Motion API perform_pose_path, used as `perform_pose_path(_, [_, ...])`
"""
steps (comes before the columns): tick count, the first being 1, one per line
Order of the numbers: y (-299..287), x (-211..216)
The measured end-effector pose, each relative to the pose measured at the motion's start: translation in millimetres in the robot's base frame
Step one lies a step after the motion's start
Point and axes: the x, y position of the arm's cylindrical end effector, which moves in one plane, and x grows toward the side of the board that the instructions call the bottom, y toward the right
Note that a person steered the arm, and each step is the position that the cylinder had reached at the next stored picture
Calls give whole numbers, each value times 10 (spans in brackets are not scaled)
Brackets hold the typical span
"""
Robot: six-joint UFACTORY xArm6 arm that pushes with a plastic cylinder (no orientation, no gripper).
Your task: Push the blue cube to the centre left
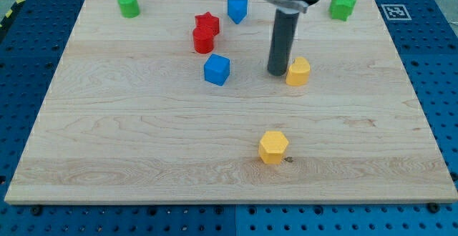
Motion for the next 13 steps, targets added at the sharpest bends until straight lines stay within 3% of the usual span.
perform_pose_path(2, [-1261, 98])
perform_pose_path(4, [-605, 66])
perform_pose_path(5, [-713, -86])
perform_pose_path(7, [-1620, -119])
perform_pose_path(9, [-1638, -390])
perform_pose_path(11, [-2266, -215])
perform_pose_path(13, [-2373, -645])
